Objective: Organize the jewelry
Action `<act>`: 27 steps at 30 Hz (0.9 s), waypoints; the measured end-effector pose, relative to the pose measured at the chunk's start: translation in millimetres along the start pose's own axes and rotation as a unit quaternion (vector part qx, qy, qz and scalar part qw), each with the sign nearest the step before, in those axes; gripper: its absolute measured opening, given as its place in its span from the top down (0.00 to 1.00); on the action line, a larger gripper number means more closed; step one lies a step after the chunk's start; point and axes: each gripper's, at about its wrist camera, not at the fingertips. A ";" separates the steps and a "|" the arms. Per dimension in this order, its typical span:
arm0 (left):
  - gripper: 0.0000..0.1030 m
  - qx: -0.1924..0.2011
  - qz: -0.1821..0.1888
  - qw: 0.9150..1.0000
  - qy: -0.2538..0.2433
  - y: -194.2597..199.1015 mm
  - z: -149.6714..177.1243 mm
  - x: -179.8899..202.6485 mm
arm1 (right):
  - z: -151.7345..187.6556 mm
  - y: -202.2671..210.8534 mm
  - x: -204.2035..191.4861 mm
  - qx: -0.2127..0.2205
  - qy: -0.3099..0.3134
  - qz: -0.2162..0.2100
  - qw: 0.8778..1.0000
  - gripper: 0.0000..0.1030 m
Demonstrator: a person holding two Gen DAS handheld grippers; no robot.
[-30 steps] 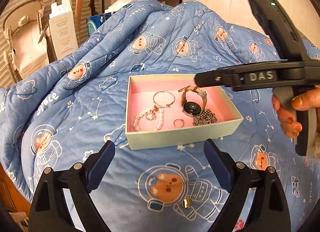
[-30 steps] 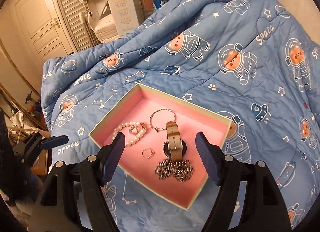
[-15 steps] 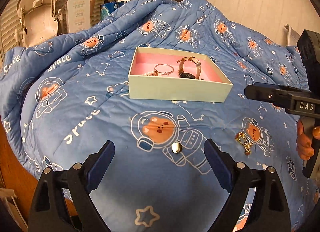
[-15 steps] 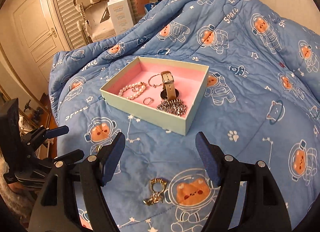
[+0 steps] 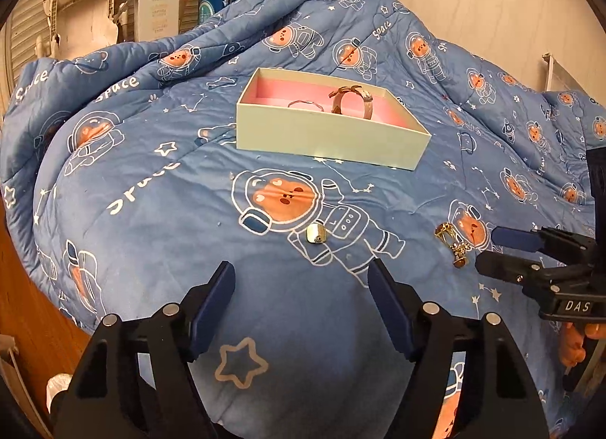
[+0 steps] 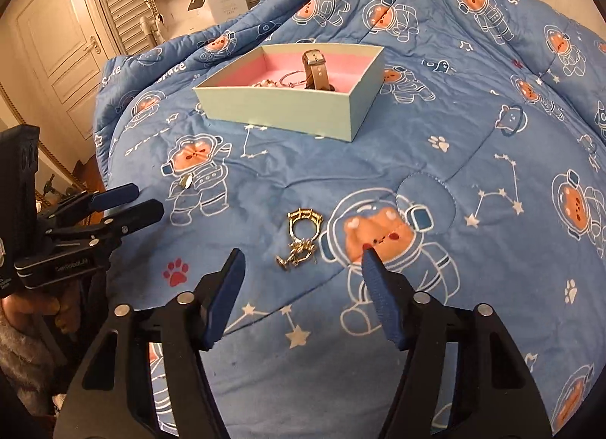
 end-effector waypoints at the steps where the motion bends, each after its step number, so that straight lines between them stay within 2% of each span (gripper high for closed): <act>1: 0.33 0.000 -0.001 1.000 -0.001 0.1 0.6 0.6 | 2.6 -1.1 -1.7 -0.004 -0.001 -0.004 1.000 0.43; 3: 0.34 0.001 -0.001 1.000 -0.001 0.6 1.2 1.7 | 6.9 -4.0 -4.9 -0.011 -0.001 -0.006 1.000 0.52; 9: 0.38 0.003 -0.001 1.000 0.001 0.0 3.5 3.0 | 10.9 -8.8 -10.7 -0.019 -0.005 -0.010 1.000 0.65; 19: 0.46 -0.002 0.003 1.000 0.000 -9.2 4.4 0.7 | 6.5 -23.1 -10.1 -0.015 -0.025 -0.003 1.000 0.72; 23: 0.50 -0.001 0.007 1.000 -0.002 -15.1 1.6 -0.6 | 3.3 -29.5 -9.6 -0.011 -0.025 0.005 1.000 0.78; 27: 0.52 -0.002 0.010 1.000 -0.006 -21.5 -2.5 0.7 | 3.6 -30.0 -10.4 -0.011 -0.022 0.009 1.000 0.79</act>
Point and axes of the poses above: each gripper's, at about its wrist camera, not at the fingertips, and y roughly against the way its jaws point, x to its right, z to its underside, and after that the axes turned 7 degrees about x, right-handed
